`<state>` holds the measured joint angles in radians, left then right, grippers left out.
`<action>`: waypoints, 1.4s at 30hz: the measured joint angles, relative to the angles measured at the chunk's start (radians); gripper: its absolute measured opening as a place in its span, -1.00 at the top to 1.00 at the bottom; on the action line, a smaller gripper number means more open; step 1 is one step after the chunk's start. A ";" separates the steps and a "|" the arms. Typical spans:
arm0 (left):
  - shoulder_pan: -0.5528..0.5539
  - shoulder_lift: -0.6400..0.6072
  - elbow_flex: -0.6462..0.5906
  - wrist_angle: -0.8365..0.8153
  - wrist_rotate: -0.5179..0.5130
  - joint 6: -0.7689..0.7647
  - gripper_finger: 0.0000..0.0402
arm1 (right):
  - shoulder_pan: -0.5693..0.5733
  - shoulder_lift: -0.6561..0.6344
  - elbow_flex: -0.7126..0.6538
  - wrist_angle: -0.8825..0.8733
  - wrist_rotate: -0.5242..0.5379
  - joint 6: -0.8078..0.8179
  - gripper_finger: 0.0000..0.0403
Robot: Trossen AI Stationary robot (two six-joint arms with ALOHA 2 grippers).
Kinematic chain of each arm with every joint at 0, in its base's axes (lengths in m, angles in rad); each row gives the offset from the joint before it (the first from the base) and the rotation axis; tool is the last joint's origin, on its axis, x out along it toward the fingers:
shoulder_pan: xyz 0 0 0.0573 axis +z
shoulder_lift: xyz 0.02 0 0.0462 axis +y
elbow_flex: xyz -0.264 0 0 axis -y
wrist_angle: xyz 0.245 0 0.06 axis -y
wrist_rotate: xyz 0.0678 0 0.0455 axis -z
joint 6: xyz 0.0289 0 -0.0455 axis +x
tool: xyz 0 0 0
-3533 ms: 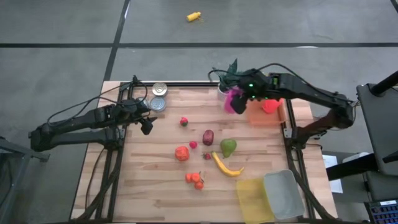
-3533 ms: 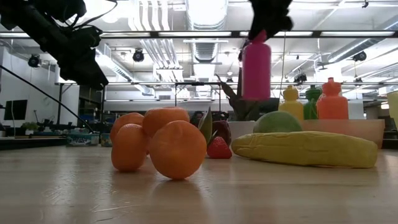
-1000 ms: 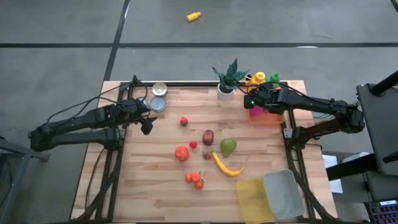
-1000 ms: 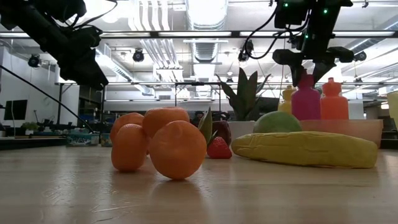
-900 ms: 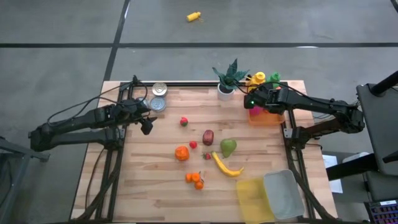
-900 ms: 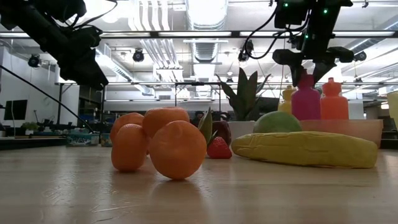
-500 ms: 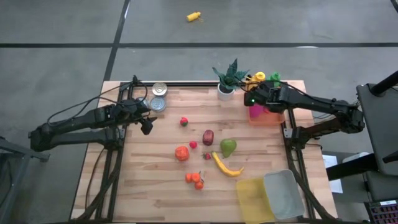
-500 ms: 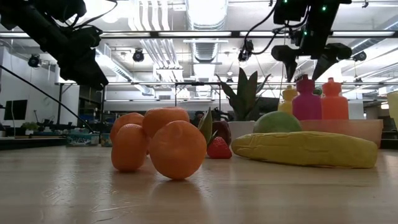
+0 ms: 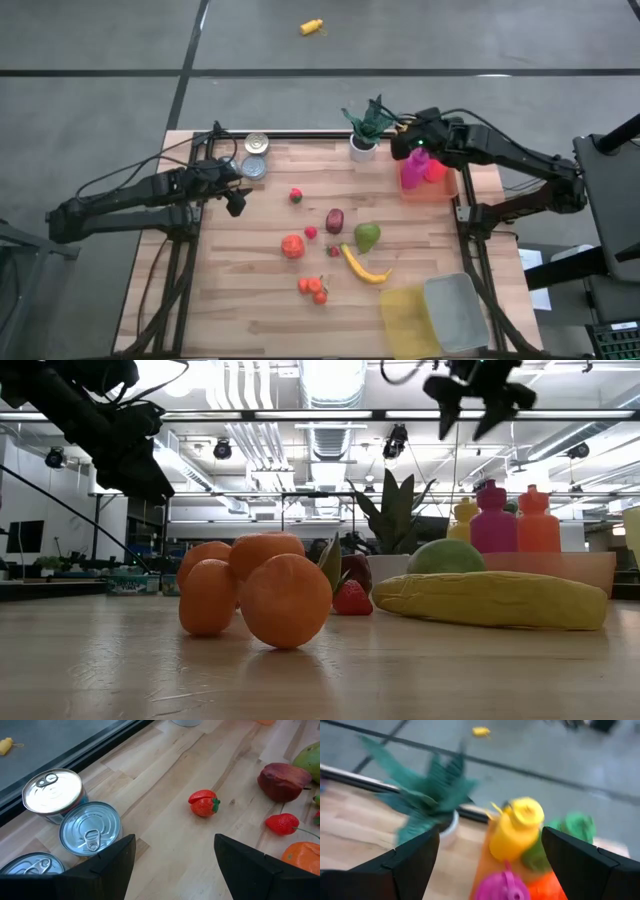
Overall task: Pick & Place Food Item
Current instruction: Put the green pear into the gray bin
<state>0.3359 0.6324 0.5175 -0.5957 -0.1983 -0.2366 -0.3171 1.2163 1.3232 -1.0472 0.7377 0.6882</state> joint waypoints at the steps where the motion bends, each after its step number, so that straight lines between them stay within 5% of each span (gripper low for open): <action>1: 0.000 0.000 0.000 0.000 0.000 0.000 -0.37 | 0.011 0.000 0.012 0.028 0.000 -0.052 -0.73; 10: 0.000 0.000 0.000 0.000 0.000 0.000 -0.37 | 0.122 -0.010 0.005 0.401 -0.175 -0.441 -0.73; 24: 0.000 0.000 0.000 0.000 0.000 0.000 -0.37 | 0.232 -0.005 -0.070 0.485 -0.404 -0.660 -0.73; 34: 0.000 0.000 0.000 0.000 0.000 0.000 -0.37 | 0.312 -0.004 -0.099 0.484 -0.402 -0.751 -0.73; 42: 0.000 0.000 0.000 0.000 0.000 0.000 -0.37 | 0.311 0.043 -0.103 0.490 -0.517 -0.617 -0.73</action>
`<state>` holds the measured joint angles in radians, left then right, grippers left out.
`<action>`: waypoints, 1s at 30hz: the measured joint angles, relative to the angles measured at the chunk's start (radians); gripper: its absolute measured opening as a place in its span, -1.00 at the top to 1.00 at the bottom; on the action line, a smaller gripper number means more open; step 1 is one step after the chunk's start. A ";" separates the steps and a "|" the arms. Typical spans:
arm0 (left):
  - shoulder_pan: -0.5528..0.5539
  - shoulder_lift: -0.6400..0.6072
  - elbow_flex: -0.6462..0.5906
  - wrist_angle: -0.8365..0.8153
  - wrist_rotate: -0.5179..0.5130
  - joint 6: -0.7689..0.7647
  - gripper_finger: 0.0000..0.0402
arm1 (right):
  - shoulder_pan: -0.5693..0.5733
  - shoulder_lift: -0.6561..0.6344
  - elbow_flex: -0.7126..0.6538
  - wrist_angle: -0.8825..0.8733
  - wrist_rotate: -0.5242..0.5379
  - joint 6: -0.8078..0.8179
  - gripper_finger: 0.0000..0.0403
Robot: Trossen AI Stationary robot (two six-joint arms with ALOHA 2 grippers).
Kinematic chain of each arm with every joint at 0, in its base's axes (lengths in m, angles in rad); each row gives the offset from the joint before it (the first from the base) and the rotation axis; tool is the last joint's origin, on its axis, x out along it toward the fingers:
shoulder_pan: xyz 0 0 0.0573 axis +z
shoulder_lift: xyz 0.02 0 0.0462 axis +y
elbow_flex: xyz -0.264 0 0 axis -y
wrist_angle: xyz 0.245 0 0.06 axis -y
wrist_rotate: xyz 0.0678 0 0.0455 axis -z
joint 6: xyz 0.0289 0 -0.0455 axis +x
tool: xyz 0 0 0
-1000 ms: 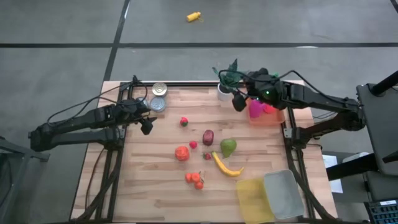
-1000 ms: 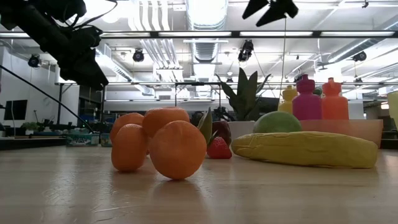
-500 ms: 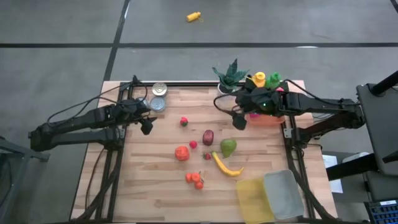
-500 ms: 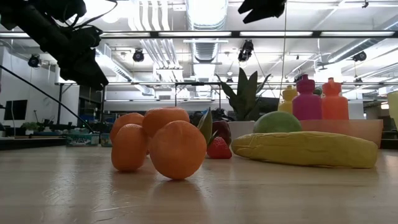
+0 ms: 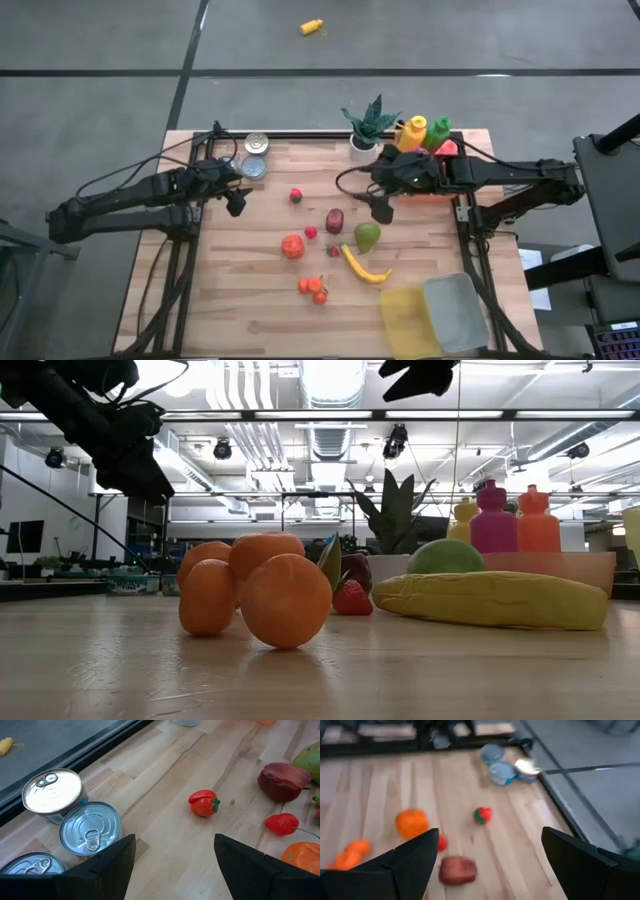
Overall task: Pick & Place Food Item
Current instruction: Put the green pear into the gray bin
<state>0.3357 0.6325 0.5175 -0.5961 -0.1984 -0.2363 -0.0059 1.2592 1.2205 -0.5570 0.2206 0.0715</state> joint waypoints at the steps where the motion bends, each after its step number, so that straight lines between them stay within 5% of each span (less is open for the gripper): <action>1: 0.000 0.000 0.000 0.000 0.000 0.000 -0.37 | 0.000 0.009 0.000 -0.023 -0.017 -0.034 -0.73; 16: 0.000 0.000 0.000 0.000 0.000 0.000 -0.37 | 0.109 0.079 0.002 -0.142 -0.045 -0.182 -0.73; 26: 0.000 0.000 0.000 0.000 0.000 0.000 -0.37 | 0.109 0.095 -0.007 -0.244 -0.095 -0.785 -0.73; 30: 0.000 0.000 0.000 0.000 0.000 0.000 -0.37 | 0.105 0.143 -0.027 -0.247 -0.172 -0.908 -0.73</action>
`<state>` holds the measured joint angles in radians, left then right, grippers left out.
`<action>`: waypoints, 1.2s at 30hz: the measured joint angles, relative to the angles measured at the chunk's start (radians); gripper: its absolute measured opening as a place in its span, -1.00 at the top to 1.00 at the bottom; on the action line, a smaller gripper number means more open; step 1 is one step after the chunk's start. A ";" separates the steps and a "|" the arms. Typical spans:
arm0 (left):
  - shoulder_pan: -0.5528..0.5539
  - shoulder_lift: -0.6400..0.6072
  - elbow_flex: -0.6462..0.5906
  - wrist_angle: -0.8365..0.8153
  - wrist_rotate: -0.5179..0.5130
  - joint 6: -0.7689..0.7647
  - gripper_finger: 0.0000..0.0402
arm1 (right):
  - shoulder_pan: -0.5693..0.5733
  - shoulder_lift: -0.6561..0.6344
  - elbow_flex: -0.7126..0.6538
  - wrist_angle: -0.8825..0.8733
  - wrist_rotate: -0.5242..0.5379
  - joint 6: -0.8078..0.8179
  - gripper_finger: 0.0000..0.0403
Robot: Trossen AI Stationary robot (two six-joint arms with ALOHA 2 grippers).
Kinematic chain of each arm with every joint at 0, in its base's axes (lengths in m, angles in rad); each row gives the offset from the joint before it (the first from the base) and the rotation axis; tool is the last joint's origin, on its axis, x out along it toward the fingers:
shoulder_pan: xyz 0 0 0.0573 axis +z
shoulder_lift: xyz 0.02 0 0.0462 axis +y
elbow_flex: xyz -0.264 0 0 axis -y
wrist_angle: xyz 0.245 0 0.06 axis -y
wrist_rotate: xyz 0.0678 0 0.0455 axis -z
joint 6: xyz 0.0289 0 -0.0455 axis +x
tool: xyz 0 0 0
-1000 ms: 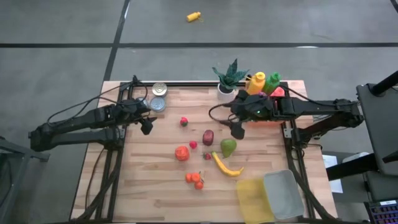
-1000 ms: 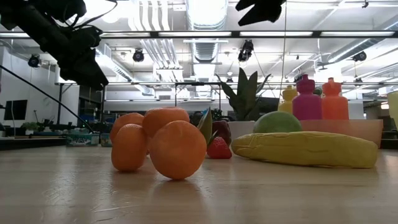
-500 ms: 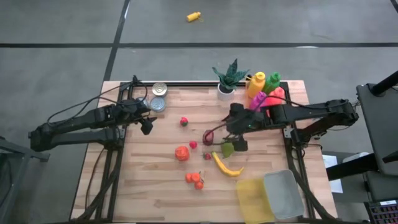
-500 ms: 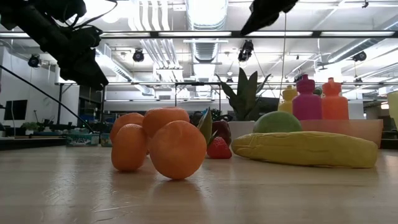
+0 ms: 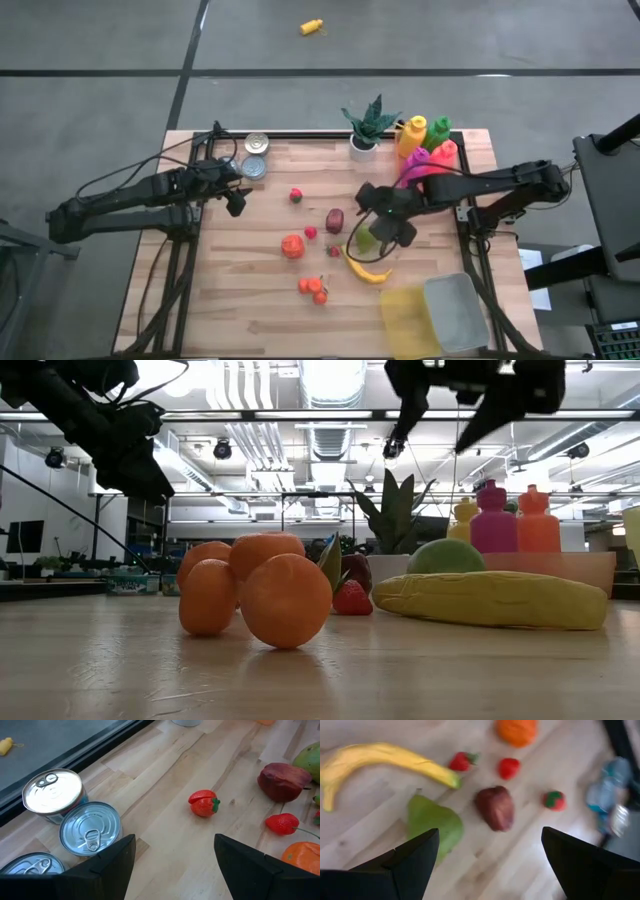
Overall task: Pick & Place Food Item
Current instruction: Put the green pear into the gray bin
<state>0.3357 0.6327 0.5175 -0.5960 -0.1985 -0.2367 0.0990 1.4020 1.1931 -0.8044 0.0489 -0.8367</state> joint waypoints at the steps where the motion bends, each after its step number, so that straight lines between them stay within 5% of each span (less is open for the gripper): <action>1: 0.000 0.000 0.000 0.000 0.000 0.000 -0.37 | 0.000 0.012 -0.004 0.000 -0.004 -0.004 -0.73; 18: 0.000 0.000 0.000 0.000 0.000 0.000 -0.37 | -0.001 0.105 -0.086 0.035 -0.034 -0.012 -0.73; 36: 0.000 0.000 0.000 0.000 0.000 0.000 -0.37 | -0.001 0.105 -0.274 0.270 -0.049 0.079 -0.73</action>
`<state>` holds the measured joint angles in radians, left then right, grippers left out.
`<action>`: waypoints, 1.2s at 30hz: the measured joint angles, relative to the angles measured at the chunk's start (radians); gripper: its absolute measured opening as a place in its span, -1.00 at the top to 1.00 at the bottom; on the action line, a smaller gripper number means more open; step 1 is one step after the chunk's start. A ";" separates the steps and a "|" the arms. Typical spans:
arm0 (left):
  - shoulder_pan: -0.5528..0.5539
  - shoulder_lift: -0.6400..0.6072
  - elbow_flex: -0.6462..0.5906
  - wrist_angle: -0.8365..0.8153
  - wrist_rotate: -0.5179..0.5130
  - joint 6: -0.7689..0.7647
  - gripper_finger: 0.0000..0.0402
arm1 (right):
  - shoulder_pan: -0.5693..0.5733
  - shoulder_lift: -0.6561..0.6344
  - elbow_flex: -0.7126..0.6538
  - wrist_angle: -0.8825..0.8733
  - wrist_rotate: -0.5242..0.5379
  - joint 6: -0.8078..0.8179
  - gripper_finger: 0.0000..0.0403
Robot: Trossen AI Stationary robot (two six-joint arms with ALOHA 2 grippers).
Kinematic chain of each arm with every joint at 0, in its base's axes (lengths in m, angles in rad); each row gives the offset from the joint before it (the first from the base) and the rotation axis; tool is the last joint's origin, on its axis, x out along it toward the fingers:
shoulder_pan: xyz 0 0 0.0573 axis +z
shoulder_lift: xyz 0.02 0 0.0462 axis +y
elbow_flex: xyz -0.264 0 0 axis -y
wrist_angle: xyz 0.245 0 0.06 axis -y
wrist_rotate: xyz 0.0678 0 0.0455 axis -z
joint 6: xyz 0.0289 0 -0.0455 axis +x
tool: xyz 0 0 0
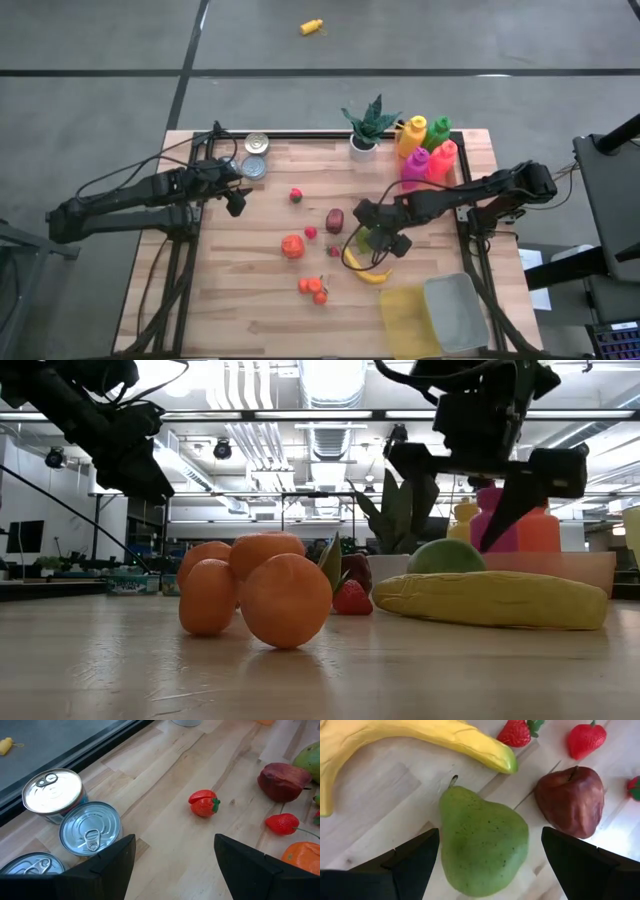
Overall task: Pick & Place Food Item
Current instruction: Put the green pear into the gray bin
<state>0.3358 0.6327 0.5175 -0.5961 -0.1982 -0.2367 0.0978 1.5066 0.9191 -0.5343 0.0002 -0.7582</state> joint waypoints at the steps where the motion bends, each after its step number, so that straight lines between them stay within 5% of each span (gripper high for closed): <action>1: 0.000 0.000 0.000 0.000 0.000 0.000 -0.37 | 0.000 0.001 -0.011 0.013 0.000 0.000 -0.73; 12: 0.000 0.000 0.000 0.000 0.000 0.000 -0.37 | -0.001 0.003 -0.120 0.188 0.025 0.026 -0.73; 27: 0.000 0.000 0.000 0.000 0.000 0.000 -0.37 | 0.000 0.003 -0.123 0.195 0.030 0.059 -0.73; 36: 0.000 0.000 0.000 0.000 0.000 0.000 -0.37 | 0.000 0.002 -0.123 0.193 0.030 0.067 -0.49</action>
<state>0.3355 0.6327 0.5175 -0.5961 -0.1986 -0.2367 0.0978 1.5082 0.7959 -0.3412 0.0299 -0.6913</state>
